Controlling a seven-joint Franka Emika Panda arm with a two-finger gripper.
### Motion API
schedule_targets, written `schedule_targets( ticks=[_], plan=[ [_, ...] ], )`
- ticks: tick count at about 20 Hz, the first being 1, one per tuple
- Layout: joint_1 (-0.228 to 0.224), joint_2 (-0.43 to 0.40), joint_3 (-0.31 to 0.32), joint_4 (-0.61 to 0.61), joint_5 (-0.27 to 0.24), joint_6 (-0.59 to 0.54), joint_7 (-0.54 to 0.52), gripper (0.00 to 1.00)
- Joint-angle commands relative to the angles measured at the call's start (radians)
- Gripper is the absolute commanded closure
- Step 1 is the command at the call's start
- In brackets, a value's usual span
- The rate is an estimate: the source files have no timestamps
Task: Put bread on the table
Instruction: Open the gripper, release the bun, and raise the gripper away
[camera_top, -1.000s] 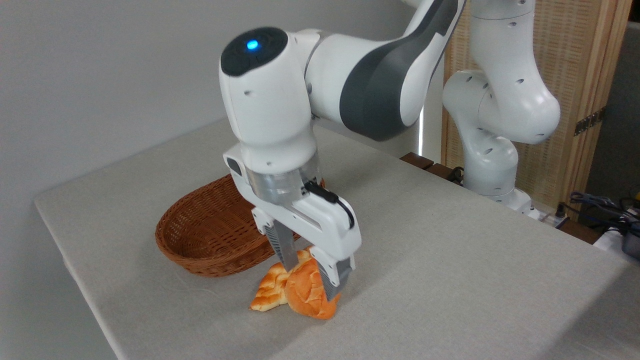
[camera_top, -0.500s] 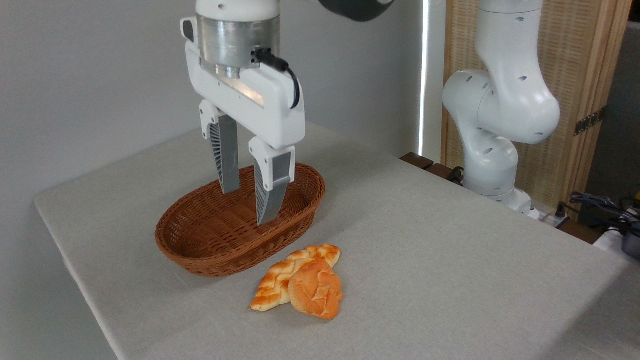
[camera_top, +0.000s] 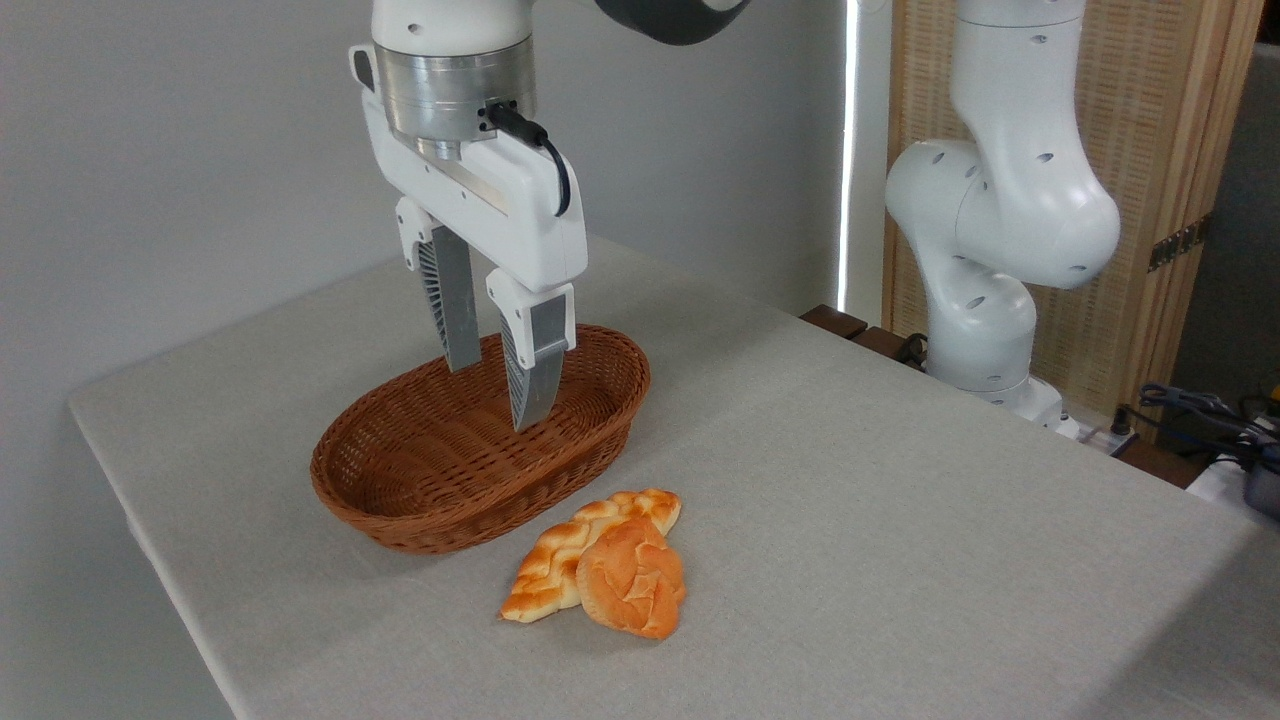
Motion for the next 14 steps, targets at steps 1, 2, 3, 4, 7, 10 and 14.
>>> schedule_targets(
  ticks=[1, 2, 3, 4, 7, 10, 14],
  plan=[
    [0.000, 0.009, -0.017, 0.019, 0.001, -0.023, -0.072, 0.00],
    [0.000, 0.012, -0.019, 0.019, 0.001, -0.023, -0.079, 0.00],
    [-0.001, 0.012, -0.023, 0.019, 0.001, -0.029, -0.082, 0.00],
    [-0.001, 0.018, -0.041, 0.019, 0.012, -0.037, -0.095, 0.00],
    [-0.001, 0.023, -0.069, 0.019, 0.073, -0.041, -0.163, 0.00],
    [0.000, 0.023, -0.068, 0.019, 0.060, -0.040, -0.149, 0.00],
    [0.000, 0.023, -0.068, 0.019, 0.032, -0.035, -0.151, 0.00]
  ],
)
